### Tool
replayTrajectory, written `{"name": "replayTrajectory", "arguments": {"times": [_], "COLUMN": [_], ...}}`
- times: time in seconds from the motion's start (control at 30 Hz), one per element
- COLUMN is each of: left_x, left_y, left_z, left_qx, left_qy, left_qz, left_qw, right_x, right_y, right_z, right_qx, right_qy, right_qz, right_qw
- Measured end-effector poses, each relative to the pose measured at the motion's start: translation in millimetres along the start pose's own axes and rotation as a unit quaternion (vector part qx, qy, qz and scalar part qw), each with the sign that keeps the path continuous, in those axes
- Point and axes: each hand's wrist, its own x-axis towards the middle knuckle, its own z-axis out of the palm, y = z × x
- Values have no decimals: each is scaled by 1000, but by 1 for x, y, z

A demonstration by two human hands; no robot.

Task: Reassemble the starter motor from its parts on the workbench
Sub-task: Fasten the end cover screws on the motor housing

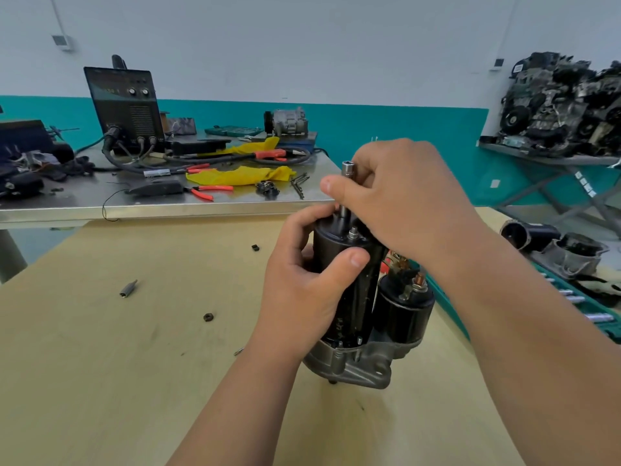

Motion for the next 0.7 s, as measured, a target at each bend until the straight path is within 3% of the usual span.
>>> {"name": "replayTrajectory", "arguments": {"times": [0.07,0.23,0.43,0.6,0.7], "left_x": [0,-1,2,0,0], "left_y": [1,2,1,1,1], "left_z": [0,-2,-4,-3,-1], "left_qx": [-6,-17,-8,-11,-21], "left_qy": [-6,-24,-16,-25,-19], "left_qz": [-3,-5,0,-4,-7], "left_qw": [1000,1000,1000,1000,1000], "right_x": [3,13,19,20,16], "right_y": [3,20,32,32,28], "right_z": [-3,-14,-18,-15,-14], "right_qx": [12,222,327,326,286], "right_qy": [-50,-202,-227,-230,-190], "right_qz": [-18,-30,-49,-40,-37], "right_qw": [999,954,916,916,938]}}
